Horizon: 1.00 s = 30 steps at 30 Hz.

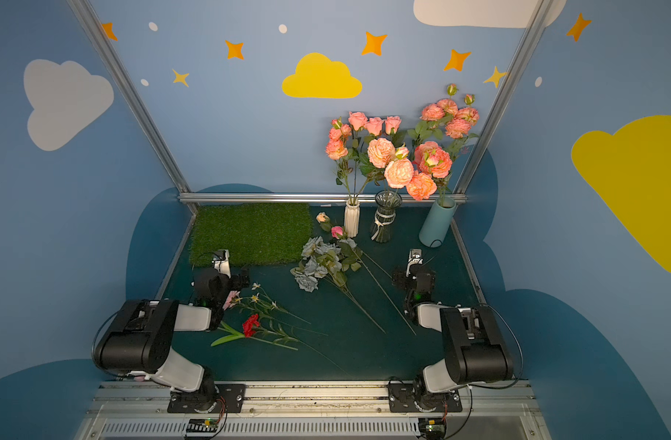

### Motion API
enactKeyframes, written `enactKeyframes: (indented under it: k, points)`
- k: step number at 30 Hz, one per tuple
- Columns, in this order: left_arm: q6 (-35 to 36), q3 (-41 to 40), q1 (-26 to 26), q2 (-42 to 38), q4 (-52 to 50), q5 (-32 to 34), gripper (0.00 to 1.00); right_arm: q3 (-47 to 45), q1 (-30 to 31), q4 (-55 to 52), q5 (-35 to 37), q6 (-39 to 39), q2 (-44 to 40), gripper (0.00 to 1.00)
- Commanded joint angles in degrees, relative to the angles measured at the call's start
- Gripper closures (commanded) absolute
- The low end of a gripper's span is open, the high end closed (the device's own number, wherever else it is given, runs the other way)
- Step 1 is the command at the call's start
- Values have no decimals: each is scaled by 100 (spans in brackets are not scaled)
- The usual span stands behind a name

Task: Place the pink flowers into the vase
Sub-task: Reset both arms

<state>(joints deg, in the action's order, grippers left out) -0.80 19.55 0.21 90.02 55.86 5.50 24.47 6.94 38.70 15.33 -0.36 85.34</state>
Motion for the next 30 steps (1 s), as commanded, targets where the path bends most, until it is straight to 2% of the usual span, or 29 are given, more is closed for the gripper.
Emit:
enactKeyframes:
  k: [1, 3, 4, 6, 7, 8, 11, 13, 14, 16, 18, 20, 23, 24, 27, 28, 30]
  points:
    - [45, -582, -8, 25, 1197, -145, 0, -147, 112, 235, 38, -148, -213, 4]
    - [0, -844, -3, 237, 1924, 53, 0, -401, 168, 692, 87, -176, -256, 4]
    - [12, -746, -3, 246, 1789, 97, 0, -351, 137, 641, 161, -95, -227, 4]
    - [-81, -264, -3, -93, 334, 126, 0, 120, 11, -103, 22, 42, -58, 4]
    - [-87, 53, 2, -187, -405, 93, 0, 103, -100, -143, -186, 74, -86, 4]
    - [-33, 218, 2, -177, -667, -20, 0, 23, -137, -85, -220, 100, -150, 4]
    - [156, -214, -3, -42, 436, -430, 0, -360, 68, 537, -61, -132, -285, 4]
    - [83, -537, 3, 134, 1289, -127, 0, -479, 85, 809, 46, -103, -288, 4]
    - [-18, -551, 0, 125, 1257, 117, 0, -324, 69, 610, 180, 12, -228, 4]
    - [-180, -259, 14, 47, 565, 411, 0, 173, -38, -240, -18, 96, -63, 4]
    - [-131, -48, 14, 19, 186, 257, 0, -2, -117, -60, -129, 112, -173, 4]
    - [-17, -375, 12, -19, 778, -50, 0, -309, -48, 463, -27, 43, -291, 4]
    - [-52, -745, 13, 189, 1704, 148, 0, -608, -15, 878, 118, 87, -385, 4]
    - [-71, -632, 14, 185, 1478, 253, 0, -482, -49, 690, 119, 135, -342, 4]
    - [-176, 32, 15, -127, -190, 271, 0, 188, -113, -321, 23, 177, -81, 4]
    - [-95, 58, 12, -139, -290, 76, 0, 87, -130, -182, 6, 169, -140, 4]
    - [12, -177, 12, -93, 218, -194, 0, -122, -123, 23, 25, 177, -220, 4]
